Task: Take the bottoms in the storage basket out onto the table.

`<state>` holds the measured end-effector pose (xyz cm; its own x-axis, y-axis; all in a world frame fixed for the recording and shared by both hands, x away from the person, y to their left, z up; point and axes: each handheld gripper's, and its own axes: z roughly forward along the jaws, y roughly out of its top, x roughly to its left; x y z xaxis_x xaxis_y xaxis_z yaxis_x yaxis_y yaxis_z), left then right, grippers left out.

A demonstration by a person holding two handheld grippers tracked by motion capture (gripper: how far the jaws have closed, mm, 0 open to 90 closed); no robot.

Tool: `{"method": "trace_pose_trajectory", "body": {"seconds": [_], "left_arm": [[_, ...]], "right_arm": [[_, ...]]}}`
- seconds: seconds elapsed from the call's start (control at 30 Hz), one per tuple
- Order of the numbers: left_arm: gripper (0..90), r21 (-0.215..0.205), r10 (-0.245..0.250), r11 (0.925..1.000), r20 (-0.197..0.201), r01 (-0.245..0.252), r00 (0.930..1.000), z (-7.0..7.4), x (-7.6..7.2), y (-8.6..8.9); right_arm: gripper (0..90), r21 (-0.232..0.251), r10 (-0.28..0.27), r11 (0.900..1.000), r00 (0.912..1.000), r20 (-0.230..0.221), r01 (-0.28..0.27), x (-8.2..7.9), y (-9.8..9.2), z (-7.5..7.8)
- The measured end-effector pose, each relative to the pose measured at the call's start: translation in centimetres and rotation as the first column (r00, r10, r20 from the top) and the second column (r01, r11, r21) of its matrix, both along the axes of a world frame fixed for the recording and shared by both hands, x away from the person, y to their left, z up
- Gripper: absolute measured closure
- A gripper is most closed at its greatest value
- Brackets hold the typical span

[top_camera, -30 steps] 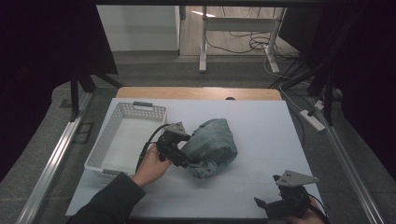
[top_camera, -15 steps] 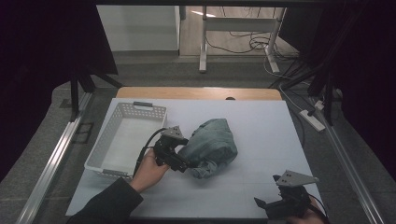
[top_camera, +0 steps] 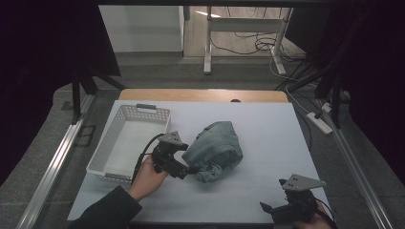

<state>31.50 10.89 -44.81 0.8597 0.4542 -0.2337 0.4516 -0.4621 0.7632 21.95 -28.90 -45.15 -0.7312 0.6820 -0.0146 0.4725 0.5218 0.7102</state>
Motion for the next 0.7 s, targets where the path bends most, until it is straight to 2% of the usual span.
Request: {"method": "trace_pose_trajectory", "body": {"seconds": [0.17, 0.7], "left_arm": [[0.1, -0.017, 0.012, 0.9998, 0.003, -0.012, 0.9999, 0.2, -0.4, 0.5], [0.3, -0.017, 0.02, 0.9996, -0.008, -0.02, 0.9998, 0.1, -1.2, 1.6]], "right_arm": [[0.7, 0.001, 0.0, 1.0, 1.0, -0.001, 0.0, 0.0, 0.0, 0.0], [0.7, 0.001, -0.001, 1.0, 1.0, -0.001, 0.001, 0.0, 0.0, 0.0]]}}
